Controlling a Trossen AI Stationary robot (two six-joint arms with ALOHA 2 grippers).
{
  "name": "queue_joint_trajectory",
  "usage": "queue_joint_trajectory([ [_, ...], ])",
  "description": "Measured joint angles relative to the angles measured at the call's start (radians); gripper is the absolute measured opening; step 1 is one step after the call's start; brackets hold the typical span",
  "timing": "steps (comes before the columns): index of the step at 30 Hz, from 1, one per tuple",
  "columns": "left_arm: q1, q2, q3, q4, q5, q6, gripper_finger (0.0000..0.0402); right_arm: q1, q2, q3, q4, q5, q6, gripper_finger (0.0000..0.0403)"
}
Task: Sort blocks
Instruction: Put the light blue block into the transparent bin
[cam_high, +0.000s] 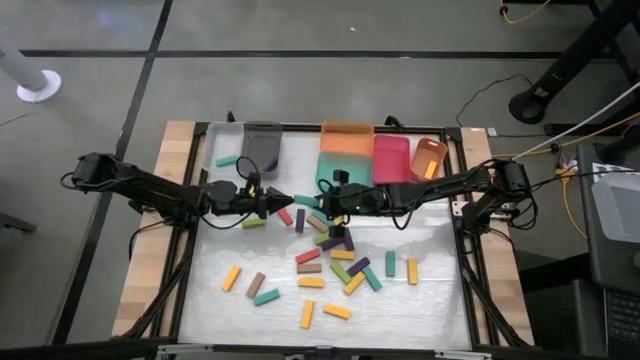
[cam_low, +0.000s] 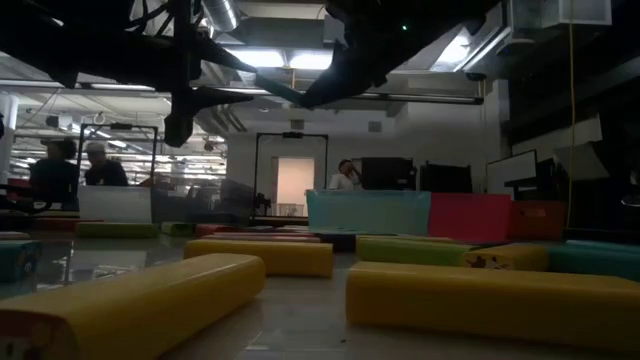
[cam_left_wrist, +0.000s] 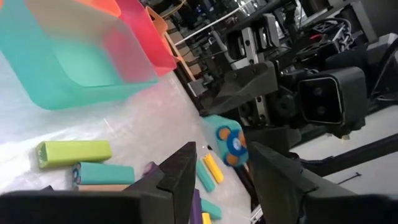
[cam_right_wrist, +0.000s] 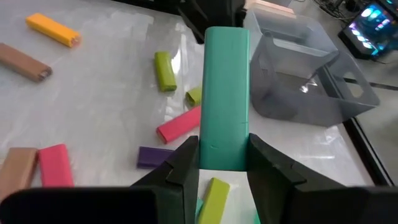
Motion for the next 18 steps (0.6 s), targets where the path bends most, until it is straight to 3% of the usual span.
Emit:
queue_joint_trajectory([
  [18, -0.004, 0.000, 0.001, -0.013, -0.068, -0.001, 0.0137, 0.000, 0.043, 0.001, 0.020, 0.007, 0.003, 0.0115],
])
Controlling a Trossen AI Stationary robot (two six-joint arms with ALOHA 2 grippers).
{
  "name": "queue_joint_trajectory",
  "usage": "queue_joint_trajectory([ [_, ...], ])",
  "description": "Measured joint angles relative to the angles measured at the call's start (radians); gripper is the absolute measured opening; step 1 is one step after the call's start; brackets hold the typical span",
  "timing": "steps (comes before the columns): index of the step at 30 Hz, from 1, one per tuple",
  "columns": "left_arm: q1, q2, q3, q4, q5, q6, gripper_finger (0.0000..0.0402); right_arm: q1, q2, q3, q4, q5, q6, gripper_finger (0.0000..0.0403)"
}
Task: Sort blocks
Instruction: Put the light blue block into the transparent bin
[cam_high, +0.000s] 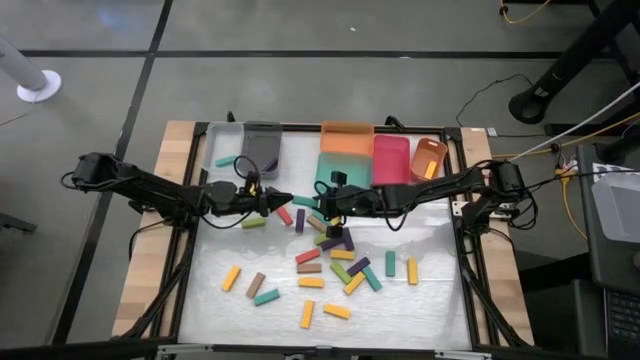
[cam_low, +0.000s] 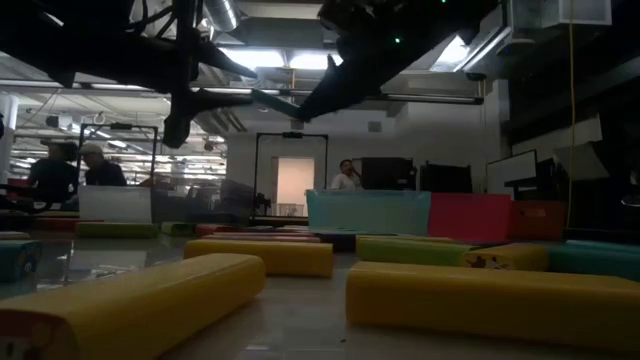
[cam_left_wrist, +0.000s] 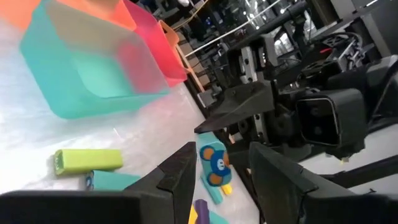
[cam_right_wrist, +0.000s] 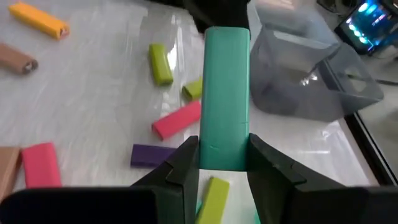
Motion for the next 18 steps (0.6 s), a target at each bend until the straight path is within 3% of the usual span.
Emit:
queue_joint_trajectory([
  [18, 0.001, 0.129, 0.039, 0.012, -0.003, 0.022, 0.0137, 0.000, 0.014, -0.001, 0.054, 0.000, -0.003, 0.0115],
])
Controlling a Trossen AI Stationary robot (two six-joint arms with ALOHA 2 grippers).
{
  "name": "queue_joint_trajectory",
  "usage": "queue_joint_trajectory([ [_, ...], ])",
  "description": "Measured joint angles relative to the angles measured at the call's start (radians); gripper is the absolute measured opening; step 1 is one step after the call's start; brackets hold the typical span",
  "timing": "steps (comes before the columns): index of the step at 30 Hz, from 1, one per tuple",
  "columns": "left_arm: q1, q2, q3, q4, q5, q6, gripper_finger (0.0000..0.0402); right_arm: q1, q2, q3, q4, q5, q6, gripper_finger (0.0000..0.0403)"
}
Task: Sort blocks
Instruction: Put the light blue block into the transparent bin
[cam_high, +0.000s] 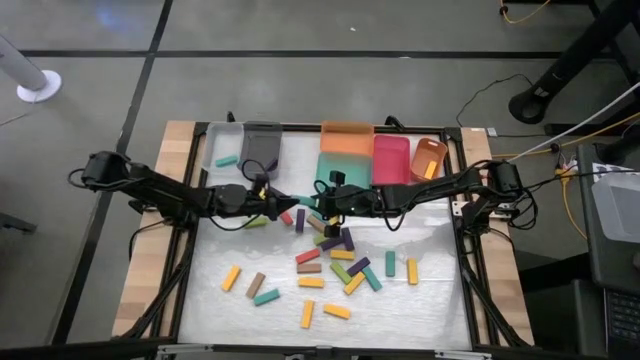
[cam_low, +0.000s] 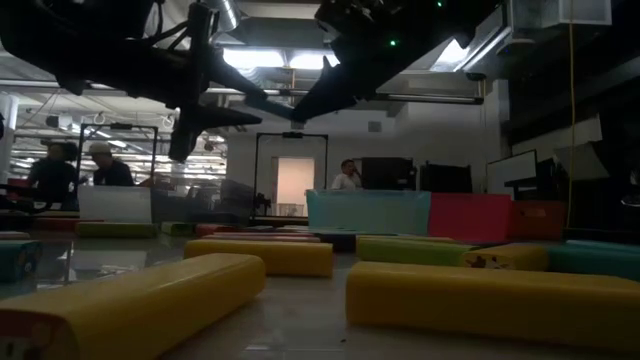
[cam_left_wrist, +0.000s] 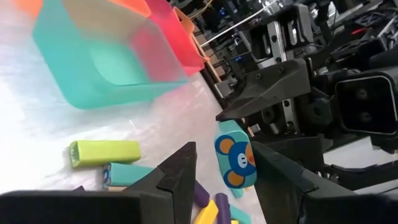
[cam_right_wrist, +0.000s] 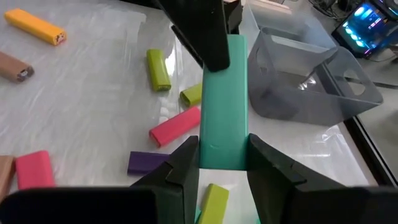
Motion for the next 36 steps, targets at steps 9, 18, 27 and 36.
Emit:
queue_joint_trajectory([
  [9, 0.000, 0.003, 0.013, -0.006, -0.005, 0.053, 0.0087, 0.000, 0.000, 0.000, 0.002, 0.000, 0.000, 0.0115],
  [18, -0.001, 0.000, 0.014, -0.011, -0.019, 0.137, 0.0039, -0.001, 0.000, 0.000, 0.003, -0.008, 0.004, 0.0115],
  [27, 0.061, -0.028, 0.013, -0.029, -0.030, 0.244, 0.0039, -0.001, -0.001, 0.000, 0.000, -0.014, 0.106, 0.0188],
  [36, 0.217, -0.248, 0.013, -0.251, -0.105, 0.457, 0.0040, 0.033, -0.051, 0.020, -0.224, -0.081, 0.127, 0.0243],
])
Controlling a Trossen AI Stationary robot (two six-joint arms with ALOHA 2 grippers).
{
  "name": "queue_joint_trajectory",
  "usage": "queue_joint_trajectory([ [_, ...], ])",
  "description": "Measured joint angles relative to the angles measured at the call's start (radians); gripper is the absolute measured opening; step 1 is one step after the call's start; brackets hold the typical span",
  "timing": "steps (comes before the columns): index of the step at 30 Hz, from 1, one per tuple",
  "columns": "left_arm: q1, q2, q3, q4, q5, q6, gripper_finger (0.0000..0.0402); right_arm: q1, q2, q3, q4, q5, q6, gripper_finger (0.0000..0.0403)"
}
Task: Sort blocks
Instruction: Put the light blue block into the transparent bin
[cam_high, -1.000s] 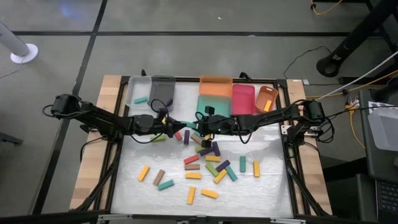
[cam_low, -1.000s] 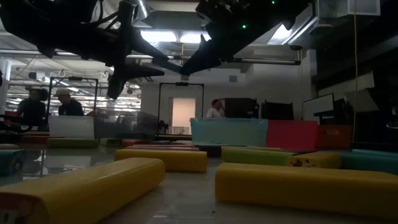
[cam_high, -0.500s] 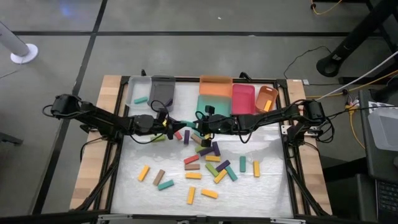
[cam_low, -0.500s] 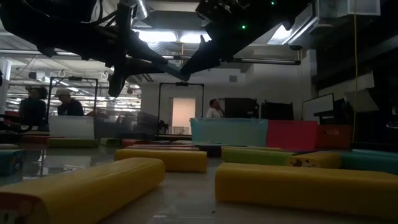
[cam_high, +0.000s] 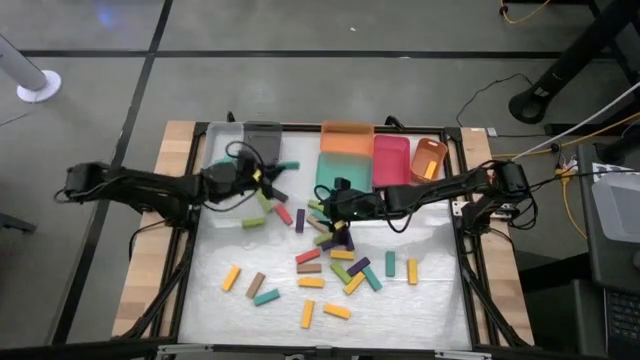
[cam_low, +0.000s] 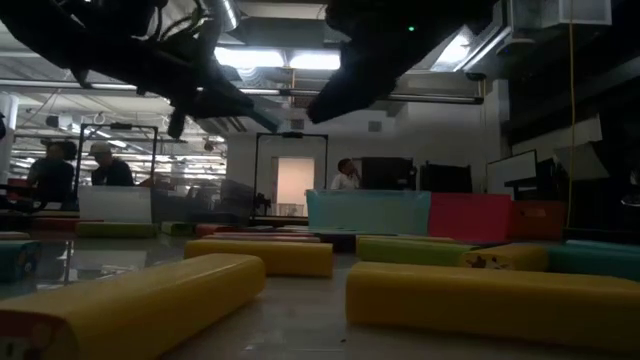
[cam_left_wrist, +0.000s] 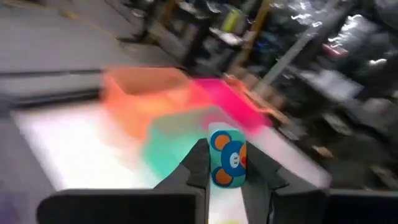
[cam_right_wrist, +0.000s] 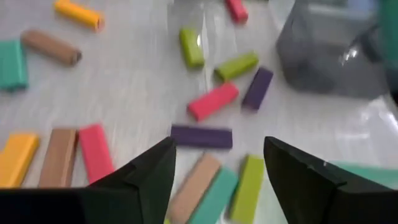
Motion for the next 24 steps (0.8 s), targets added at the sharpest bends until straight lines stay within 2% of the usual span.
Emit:
queue_joint_trajectory([
  [6, 0.084, -0.223, 0.000, -0.211, -0.095, 0.109, 0.0040, 0.025, -0.043, 0.022, -0.250, 0.023, 0.081, 0.0234],
  [12, 0.127, -0.439, 0.000, -0.442, -0.227, 0.162, 0.0044, 0.027, -0.052, 0.022, -0.416, 0.038, 0.152, 0.0220],
  [15, 0.139, -0.519, 0.000, -0.596, -0.283, 0.134, 0.0042, 0.027, -0.052, 0.021, -0.477, 0.034, 0.184, 0.0215],
  [19, 0.141, -0.593, 0.000, -0.811, -0.334, 0.064, 0.0046, 0.027, -0.052, 0.021, -0.538, -0.032, 0.217, 0.0210],
  [24, 0.140, -0.627, 0.000, -1.022, -0.388, -0.034, 0.0045, 0.034, -0.052, 0.018, -0.561, -0.115, 0.231, 0.0209],
])
